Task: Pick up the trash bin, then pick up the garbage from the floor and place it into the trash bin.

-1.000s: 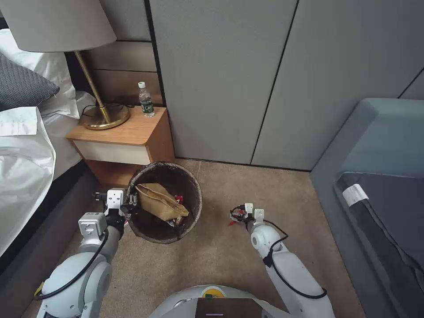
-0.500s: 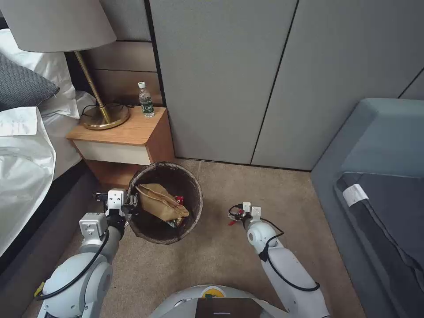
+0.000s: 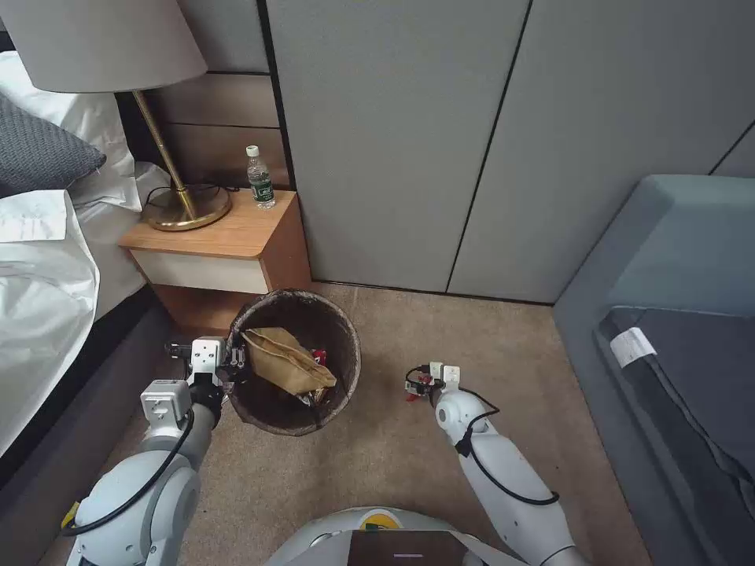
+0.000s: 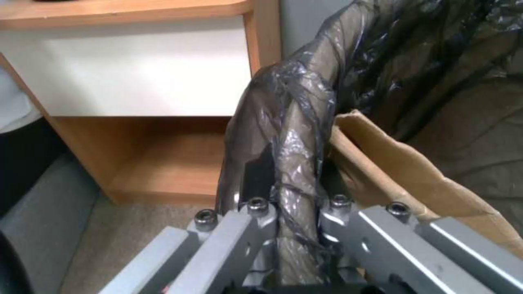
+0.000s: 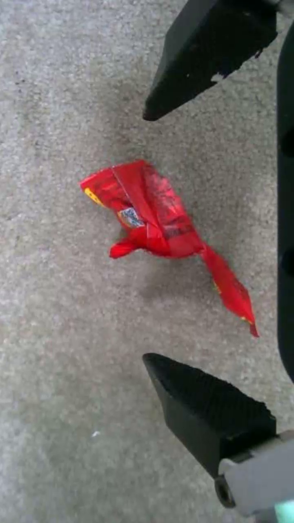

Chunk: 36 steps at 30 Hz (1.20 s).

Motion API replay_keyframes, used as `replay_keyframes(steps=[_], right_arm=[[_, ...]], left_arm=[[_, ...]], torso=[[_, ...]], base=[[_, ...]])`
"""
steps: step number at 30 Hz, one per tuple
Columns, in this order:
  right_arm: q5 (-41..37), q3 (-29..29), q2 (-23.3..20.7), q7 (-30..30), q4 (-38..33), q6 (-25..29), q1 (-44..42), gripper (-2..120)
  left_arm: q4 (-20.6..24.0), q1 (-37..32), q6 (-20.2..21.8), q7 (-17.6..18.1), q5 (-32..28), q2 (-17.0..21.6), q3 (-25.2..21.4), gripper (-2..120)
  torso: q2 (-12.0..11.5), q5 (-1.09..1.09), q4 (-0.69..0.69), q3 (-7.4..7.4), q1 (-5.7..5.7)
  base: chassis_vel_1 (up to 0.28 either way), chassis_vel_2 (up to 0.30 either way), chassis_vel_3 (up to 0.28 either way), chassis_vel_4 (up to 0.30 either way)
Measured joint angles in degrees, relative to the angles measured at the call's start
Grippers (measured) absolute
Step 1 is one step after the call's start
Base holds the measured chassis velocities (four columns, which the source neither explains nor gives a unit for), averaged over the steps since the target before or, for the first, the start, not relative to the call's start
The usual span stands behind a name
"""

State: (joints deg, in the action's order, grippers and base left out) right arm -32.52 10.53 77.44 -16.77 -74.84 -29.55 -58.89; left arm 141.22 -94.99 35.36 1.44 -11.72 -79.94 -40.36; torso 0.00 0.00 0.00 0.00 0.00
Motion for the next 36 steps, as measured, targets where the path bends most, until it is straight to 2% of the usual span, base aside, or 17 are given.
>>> replay_keyframes(steps=[21, 36], right_arm=[[0.98, 0.38, 1.46, 0.64, 7.53, 0.92, 3.8, 100], [2.31, 0.52, 1.82, 1.53, 9.42, 1.69, 4.53, 100]], left_arm=[[-0.64, 0.56, 0.0, 0.0, -0.05, 0.06, 0.11, 3], [-0.95, 0.86, 0.0, -0.07, -0.09, 0.07, 0.16, 3]], torso=[[0.0, 0.0, 0.0, 0.0, 0.0], [0.0, 0.0, 0.0, 0.0, 0.0]], base=[[0.0, 0.0, 0.0, 0.0], [0.0, 0.0, 0.0, 0.0]])
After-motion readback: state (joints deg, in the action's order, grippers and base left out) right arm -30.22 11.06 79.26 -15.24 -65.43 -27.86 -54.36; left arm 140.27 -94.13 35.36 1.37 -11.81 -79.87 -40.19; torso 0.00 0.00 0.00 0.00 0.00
